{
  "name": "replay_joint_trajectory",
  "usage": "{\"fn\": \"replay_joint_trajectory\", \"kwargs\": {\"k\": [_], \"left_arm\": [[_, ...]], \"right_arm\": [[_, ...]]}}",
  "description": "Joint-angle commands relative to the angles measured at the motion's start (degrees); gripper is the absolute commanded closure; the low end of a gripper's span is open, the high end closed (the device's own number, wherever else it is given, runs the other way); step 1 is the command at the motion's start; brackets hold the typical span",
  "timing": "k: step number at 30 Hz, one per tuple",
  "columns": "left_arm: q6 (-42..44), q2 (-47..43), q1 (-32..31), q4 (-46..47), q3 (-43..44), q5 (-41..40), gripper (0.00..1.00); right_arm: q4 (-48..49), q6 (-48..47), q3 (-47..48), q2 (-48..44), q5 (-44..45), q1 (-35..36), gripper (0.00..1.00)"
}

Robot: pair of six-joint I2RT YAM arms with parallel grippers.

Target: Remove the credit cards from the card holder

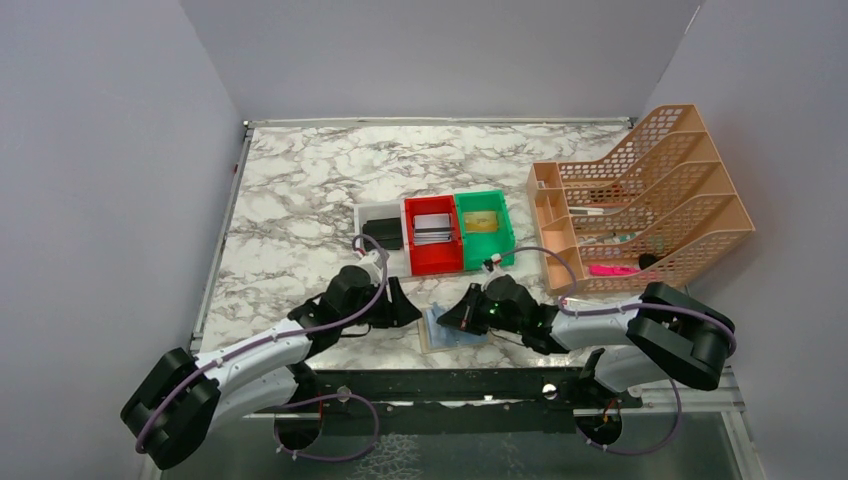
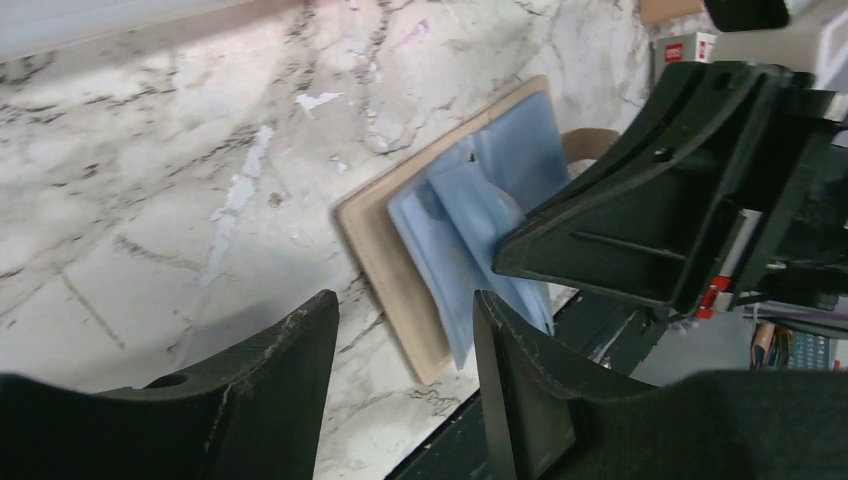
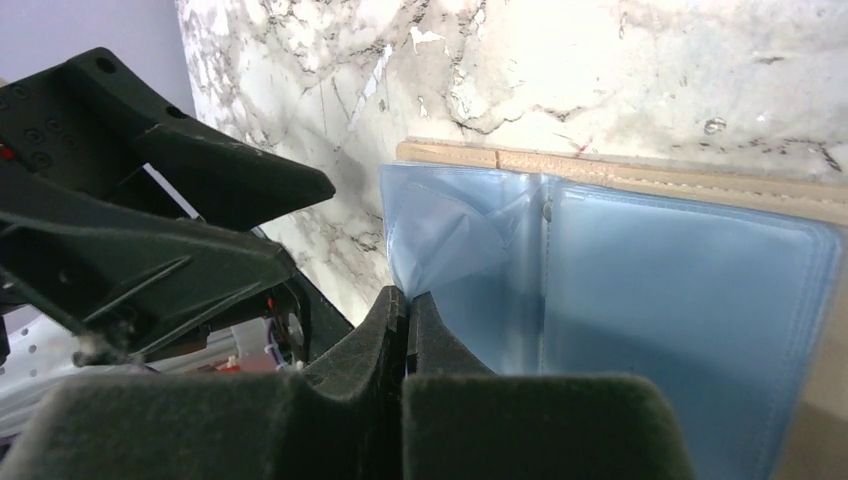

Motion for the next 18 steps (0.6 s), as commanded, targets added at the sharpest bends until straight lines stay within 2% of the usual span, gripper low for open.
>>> {"fn": "replay_joint_trajectory", "kwargs": {"k": [1,12,18], "left_arm": [[2.0,1.1,-1.9,1.2,3.0,2.4,0.44],[1.4,11.8,-7.1,5.1,5.0,0.6,0.48],[1.0,15.6,-8.5,7.9,5.7,0.5,0.56]], "right_arm": [[4.9,1.6,-2.6,-1.4,2.1,0.4,0.99],[12.4,4.0,-5.1,-0.4,0.7,0.4,0.99],[14.6,4.2,-5.5,0.3,-0.5,0.3,0.99]]}}
